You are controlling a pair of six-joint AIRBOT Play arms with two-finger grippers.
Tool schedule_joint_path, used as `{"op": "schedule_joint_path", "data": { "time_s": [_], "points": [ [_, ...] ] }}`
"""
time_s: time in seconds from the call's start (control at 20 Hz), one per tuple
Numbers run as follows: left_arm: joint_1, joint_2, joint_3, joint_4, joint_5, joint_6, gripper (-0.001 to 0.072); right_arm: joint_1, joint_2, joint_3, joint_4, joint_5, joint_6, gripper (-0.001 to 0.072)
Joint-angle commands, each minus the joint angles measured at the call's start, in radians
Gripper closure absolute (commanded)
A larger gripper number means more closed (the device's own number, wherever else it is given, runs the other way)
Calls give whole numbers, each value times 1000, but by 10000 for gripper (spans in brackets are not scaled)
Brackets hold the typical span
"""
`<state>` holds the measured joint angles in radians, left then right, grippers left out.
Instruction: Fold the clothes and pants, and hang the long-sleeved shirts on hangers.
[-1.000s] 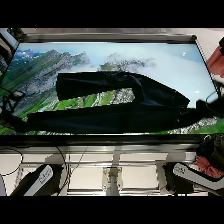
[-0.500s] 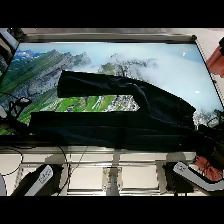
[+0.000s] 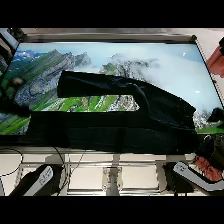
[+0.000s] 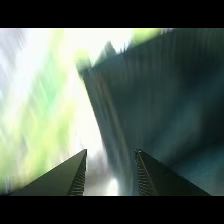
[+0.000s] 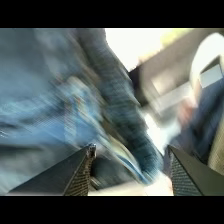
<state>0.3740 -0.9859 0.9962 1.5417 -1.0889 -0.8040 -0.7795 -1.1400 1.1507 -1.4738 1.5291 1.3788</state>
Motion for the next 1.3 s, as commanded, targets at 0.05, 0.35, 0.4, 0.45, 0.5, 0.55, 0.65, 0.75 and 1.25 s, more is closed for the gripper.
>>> {"op": "schedule_joint_path", "data": {
  "time_s": [0.05,0.35,0.4,0.45,0.5,0.55,0.65,0.75,1.25],
  "points": [
    [-23,-168,272,-451,34,-8,337,12,-6,82,261,-112,-13,191],
    [-58,-709,710,-682,-87,-280,209,139,-41,80,270,-142,-11,192],
    [-66,-774,754,-679,-80,-299,160,163,-46,80,269,-150,-11,192],
    [-75,-824,785,-679,-68,-302,154,184,-49,80,269,-158,-10,192],
    [-80,-868,809,-679,-47,-325,154,203,-50,80,269,-167,-8,192],
    [-80,-905,827,-679,-37,-358,154,220,-49,80,269,-177,-8,193],
    [-80,-969,848,-678,-61,-407,154,246,-50,80,269,-198,-3,193],
    [-80,-999,849,-604,-95,-447,154,264,-50,80,269,-218,0,194],
    [-99,-1041,849,-441,-108,-498,155,269,-50,80,267,-219,19,195]
  ]
}}
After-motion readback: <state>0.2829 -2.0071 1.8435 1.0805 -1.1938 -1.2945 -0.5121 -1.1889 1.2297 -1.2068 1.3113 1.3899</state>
